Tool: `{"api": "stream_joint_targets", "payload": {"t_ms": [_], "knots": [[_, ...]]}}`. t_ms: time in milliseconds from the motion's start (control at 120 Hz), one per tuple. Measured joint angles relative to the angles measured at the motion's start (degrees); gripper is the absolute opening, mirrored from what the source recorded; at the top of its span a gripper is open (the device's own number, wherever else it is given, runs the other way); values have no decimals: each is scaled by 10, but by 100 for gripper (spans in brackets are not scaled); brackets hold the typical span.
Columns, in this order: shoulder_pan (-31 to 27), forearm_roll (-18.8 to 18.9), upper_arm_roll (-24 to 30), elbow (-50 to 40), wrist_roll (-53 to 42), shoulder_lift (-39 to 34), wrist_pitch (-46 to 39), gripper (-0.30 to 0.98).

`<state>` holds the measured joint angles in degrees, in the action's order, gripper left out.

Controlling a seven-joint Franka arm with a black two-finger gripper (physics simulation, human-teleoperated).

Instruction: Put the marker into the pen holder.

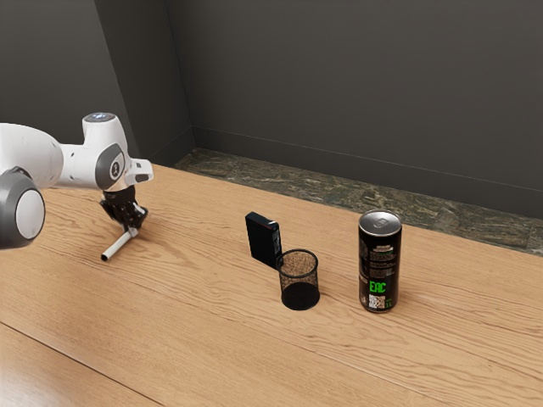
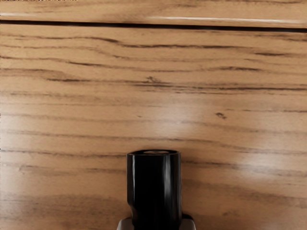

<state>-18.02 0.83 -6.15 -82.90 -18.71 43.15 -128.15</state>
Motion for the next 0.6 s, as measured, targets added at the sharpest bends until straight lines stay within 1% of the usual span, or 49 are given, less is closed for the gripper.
{"api": "stream_joint_targets", "payload": {"t_ms": [108,208,275,417,508,600], "knots": [[2,5,0,-3,1,-8,-1,-7],[5,13,1,-20,4,-45,-2,-9],[10,27,9,-46,6,-94,-4,-10],[15,69,46,-162,10,-230,-35,-10],[16,87,69,-194,15,-276,-57,-10],[15,92,97,-244,19,-334,-80,-10]]}}
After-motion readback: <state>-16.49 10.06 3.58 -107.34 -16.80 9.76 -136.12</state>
